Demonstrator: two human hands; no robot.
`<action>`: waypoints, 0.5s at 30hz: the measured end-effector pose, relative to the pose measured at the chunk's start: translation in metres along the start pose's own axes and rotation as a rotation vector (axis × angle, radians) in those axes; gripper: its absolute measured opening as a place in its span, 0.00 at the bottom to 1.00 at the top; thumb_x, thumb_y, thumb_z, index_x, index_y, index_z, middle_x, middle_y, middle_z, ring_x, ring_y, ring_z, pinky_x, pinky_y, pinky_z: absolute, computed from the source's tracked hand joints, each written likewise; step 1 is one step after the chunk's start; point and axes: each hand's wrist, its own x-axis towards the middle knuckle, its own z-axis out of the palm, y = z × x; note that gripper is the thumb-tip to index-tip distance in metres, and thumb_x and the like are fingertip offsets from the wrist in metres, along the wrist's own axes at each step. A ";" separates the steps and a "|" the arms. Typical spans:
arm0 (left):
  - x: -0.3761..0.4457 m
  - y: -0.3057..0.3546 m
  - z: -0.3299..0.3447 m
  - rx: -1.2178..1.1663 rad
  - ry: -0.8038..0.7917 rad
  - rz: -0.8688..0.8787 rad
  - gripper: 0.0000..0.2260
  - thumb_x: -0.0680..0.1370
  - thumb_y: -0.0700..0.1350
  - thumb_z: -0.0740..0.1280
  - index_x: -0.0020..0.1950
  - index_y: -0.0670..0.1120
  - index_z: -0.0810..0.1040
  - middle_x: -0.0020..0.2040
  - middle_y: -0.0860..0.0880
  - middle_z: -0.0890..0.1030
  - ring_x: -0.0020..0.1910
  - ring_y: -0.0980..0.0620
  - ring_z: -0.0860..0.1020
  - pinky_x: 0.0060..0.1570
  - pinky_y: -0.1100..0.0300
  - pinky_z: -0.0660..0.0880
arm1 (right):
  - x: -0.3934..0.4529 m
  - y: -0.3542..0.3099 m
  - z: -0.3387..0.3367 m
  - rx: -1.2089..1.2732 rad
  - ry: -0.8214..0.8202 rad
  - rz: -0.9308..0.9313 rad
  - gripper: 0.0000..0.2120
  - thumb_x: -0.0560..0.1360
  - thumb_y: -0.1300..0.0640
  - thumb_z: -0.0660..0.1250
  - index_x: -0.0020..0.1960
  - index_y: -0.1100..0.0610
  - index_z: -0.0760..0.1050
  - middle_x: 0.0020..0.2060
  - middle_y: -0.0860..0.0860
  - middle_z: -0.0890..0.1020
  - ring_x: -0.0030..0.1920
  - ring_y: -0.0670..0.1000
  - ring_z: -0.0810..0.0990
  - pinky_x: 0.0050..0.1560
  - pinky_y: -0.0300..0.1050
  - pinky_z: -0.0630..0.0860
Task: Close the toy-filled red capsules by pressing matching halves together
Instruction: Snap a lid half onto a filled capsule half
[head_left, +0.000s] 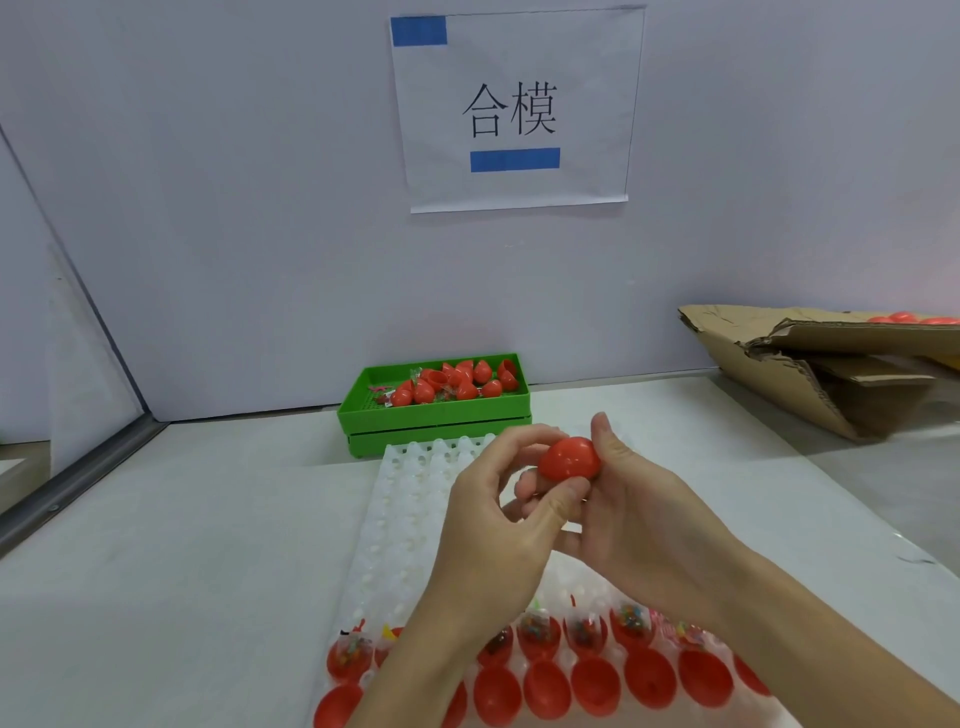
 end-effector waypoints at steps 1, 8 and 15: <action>0.000 0.000 0.000 0.010 0.010 -0.002 0.12 0.74 0.41 0.74 0.55 0.53 0.81 0.49 0.54 0.83 0.52 0.53 0.83 0.51 0.61 0.80 | 0.000 0.000 0.000 0.005 -0.007 0.016 0.30 0.80 0.38 0.54 0.57 0.60 0.83 0.47 0.58 0.82 0.49 0.55 0.83 0.53 0.48 0.80; 0.003 -0.001 -0.003 0.181 0.060 0.076 0.11 0.75 0.44 0.75 0.56 0.53 0.81 0.55 0.61 0.82 0.58 0.60 0.79 0.57 0.67 0.75 | 0.003 -0.003 -0.010 -0.149 0.198 0.016 0.28 0.74 0.38 0.60 0.51 0.61 0.85 0.52 0.66 0.84 0.50 0.59 0.85 0.52 0.53 0.81; 0.003 -0.004 -0.007 0.379 0.125 0.105 0.11 0.73 0.45 0.76 0.51 0.57 0.79 0.45 0.62 0.83 0.50 0.62 0.81 0.51 0.69 0.77 | 0.001 -0.006 -0.013 -0.560 0.339 -0.252 0.13 0.75 0.51 0.68 0.55 0.56 0.82 0.45 0.55 0.86 0.44 0.56 0.86 0.40 0.42 0.80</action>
